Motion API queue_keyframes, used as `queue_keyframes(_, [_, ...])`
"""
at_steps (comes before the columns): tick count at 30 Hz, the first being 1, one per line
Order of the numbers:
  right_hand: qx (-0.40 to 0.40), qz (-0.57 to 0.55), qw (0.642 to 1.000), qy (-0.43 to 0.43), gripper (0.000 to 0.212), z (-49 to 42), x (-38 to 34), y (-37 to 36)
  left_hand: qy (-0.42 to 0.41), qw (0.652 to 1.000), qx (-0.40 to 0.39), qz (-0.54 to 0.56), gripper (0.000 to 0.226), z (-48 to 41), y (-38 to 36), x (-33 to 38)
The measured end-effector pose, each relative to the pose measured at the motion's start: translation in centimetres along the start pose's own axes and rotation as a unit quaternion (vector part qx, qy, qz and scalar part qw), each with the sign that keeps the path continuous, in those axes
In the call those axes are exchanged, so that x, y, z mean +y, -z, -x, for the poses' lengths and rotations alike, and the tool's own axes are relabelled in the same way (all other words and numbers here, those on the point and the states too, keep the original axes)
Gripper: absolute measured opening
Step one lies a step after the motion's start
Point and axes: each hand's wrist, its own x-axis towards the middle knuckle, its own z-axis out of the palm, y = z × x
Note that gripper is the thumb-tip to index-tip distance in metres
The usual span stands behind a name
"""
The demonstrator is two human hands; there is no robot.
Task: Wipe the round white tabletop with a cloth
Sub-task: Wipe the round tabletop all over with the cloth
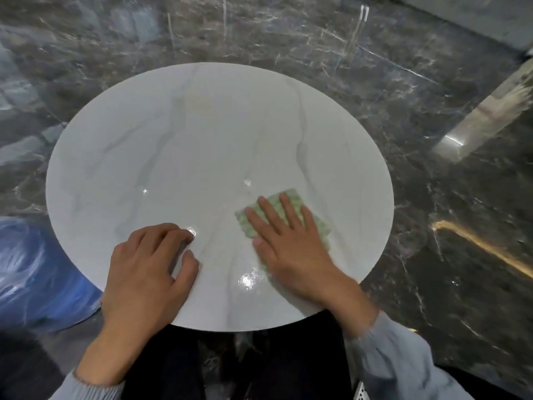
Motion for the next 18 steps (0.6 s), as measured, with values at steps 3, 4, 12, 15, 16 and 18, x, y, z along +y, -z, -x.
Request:
queue_keyframes(3, [-0.010,-0.016,0.996,0.089,0.055,1.7,-2.5,-0.9,-0.002,1.000,0.006,0.001,0.029,0.0,0.0,-0.1])
queue_keyframes(4, [-0.006,-0.032,0.996,0.088,0.054,1.5,-1.7,-0.7,-0.002,1.000,0.006,0.002,0.029,0.0,-0.1,-0.1])
queue_keyframes(12, [0.018,-0.033,0.981,-0.192,0.056,-5.9,15.2,4.2,0.005,1.000,0.014,0.011,0.030,-0.1,0.0,0.0])
queue_keyframes(15, [-0.012,-0.045,0.961,-0.273,0.056,-7.6,17.1,5.3,0.005,1.000,0.018,0.008,0.029,0.0,-0.2,-0.2])
queue_keyframes(16, [-0.015,-0.050,0.961,-0.271,0.056,-7.9,16.2,5.3,0.007,1.000,0.021,0.008,0.028,0.0,-0.3,-0.2])
queue_keyframes(18, [-0.016,-0.051,0.976,-0.210,0.057,-7.8,12.4,4.5,0.009,1.000,0.022,0.007,0.027,0.0,-0.5,-0.2])
